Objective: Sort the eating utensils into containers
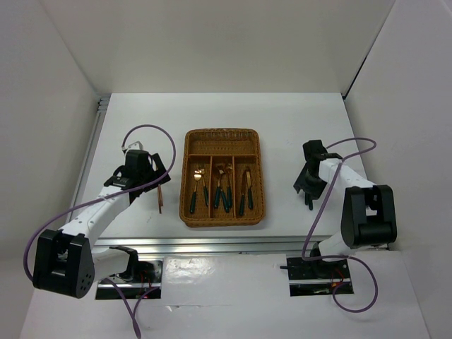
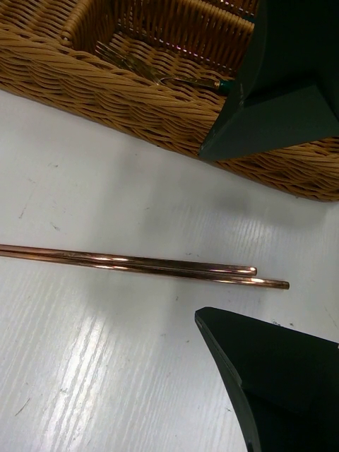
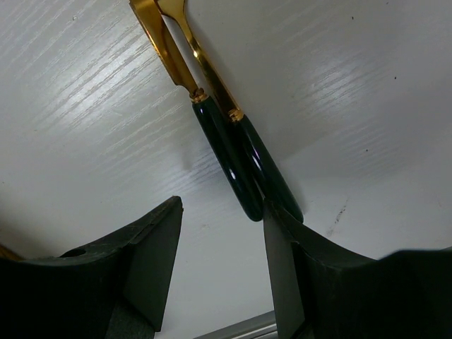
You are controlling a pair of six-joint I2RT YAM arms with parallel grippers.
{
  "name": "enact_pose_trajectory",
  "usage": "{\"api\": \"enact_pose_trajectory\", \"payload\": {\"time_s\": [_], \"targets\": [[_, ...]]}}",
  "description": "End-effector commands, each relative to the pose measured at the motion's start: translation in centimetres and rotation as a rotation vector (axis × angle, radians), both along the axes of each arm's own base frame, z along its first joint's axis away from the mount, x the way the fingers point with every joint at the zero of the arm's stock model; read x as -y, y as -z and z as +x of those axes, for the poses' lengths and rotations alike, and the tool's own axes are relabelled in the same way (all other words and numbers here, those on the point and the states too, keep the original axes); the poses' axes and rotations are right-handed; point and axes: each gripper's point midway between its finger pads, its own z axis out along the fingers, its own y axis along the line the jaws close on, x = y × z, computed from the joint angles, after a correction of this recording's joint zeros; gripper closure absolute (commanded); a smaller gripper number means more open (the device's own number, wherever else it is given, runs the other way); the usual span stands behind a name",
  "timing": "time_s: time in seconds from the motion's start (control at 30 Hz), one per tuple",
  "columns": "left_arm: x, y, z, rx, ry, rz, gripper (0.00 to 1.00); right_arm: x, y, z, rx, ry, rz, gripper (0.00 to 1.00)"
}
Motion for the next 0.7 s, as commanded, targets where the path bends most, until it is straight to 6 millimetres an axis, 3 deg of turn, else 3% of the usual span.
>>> {"api": "enact_pose_trajectory", "payload": {"time_s": [0.0, 0.23, 0.67], "targets": [[-0.2, 0.0, 0.3, 0.019, -0.008, 0.000, 0.00, -0.2, -0.2, 0.9, 0.042, -0.002, 0.004, 0.43], [-0.2, 0.0, 0.3, 0.019, -0.008, 0.000, 0.00, -0.1, -0.7, 1.9, 0.096, -0.007, 0.038, 0.43], [-0.4, 0.0, 0.4, 0.020, -0.014, 0.006, 0.00, -0.2, 1.1, 1.7, 0.041, -0.019, 0.043, 0.51]]}}
